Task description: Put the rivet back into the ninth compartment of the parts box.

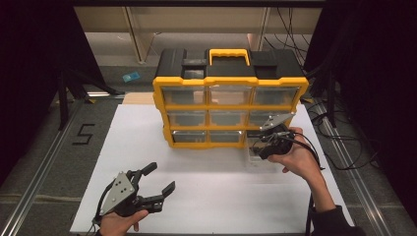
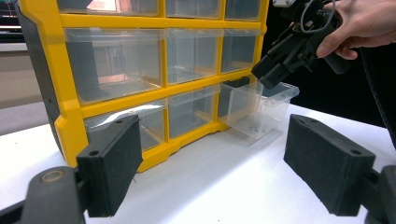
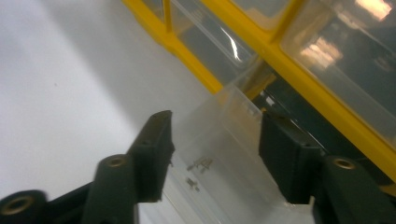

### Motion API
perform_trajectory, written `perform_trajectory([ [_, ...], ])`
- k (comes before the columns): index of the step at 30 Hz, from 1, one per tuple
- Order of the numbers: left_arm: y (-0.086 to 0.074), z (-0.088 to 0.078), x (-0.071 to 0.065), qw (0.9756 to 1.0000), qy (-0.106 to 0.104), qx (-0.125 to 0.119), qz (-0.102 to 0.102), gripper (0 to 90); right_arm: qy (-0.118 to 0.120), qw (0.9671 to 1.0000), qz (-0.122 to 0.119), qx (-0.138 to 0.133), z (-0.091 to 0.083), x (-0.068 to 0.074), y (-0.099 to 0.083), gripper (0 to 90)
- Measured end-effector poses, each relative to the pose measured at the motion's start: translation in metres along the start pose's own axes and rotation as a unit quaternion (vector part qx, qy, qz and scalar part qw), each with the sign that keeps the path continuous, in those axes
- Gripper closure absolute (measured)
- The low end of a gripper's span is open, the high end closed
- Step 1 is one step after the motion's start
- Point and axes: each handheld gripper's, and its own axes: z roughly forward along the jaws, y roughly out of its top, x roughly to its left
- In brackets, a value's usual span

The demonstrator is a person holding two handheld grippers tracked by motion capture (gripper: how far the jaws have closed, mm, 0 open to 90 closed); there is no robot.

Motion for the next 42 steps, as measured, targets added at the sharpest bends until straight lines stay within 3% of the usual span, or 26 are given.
perform_trajectory([
  [2, 0.000, 0.000, 0.000, 1.0000, 0.000, 0.000, 0.001, 18.7, 0.003, 0.9999, 0.000, -0.015, -0.003, 0.002, 0.003, 35.0],
  [6, 0.000, 0.000, 0.000, 1.0000, 0.000, 0.000, 0.000, 18.7, -0.002, 0.9988, 0.028, -0.040, -0.005, 0.007, 0.004, 31.8],
  [7, 0.000, 0.000, 0.000, 1.0000, -0.001, 0.000, 0.000, 18.7, -0.005, 0.9986, 0.018, -0.049, -0.006, 0.006, 0.004, 31.6],
  [8, 0.000, 0.000, 0.000, 1.0000, -0.001, 0.000, 0.000, 18.7, 0.000, 0.9988, 0.029, -0.039, -0.009, 0.008, 0.005, 31.5],
  [12, 0.000, 0.000, 0.000, 1.0000, 0.000, 0.000, 0.000, 18.7, 0.001, 0.9977, 0.028, -0.062, -0.013, 0.011, 0.004, 30.1],
  [13, 0.000, 0.000, 0.000, 1.0000, 0.000, 0.000, 0.000, 18.7, 0.003, 0.9966, 0.031, -0.077, -0.014, 0.013, 0.003, 29.5],
  [16, 0.000, 0.000, 0.000, 1.0000, 0.000, 0.000, -0.002, 18.7, 0.009, 0.9955, 0.041, -0.084, -0.016, 0.017, 0.002, 28.7],
  [17, 0.000, 0.000, 0.000, 1.0000, 0.000, 0.000, -0.002, 18.7, 0.014, 0.9952, 0.033, -0.092, -0.015, 0.017, 0.001, 27.6],
  [18, 0.000, 0.000, 0.000, 1.0000, 0.000, 0.000, -0.002, 18.7, 0.014, 0.9945, 0.046, -0.093, -0.016, 0.020, 0.001, 27.0],
  [24, 0.000, 0.000, 0.000, 1.0000, -0.001, 0.000, -0.001, 18.7, 0.021, 0.9902, 0.049, -0.129, -0.018, 0.029, -0.002, 26.6],
  [33, -0.001, 0.001, -0.001, 1.0000, -0.001, 0.001, -0.002, 18.6, 0.034, 0.9883, 0.044, -0.142, -0.017, 0.044, -0.007, 23.4],
  [42, -0.001, 0.001, -0.001, 1.0000, -0.001, 0.003, -0.002, 18.6, 0.041, 0.9839, 0.044, -0.168, -0.016, 0.054, -0.016, 21.0],
])
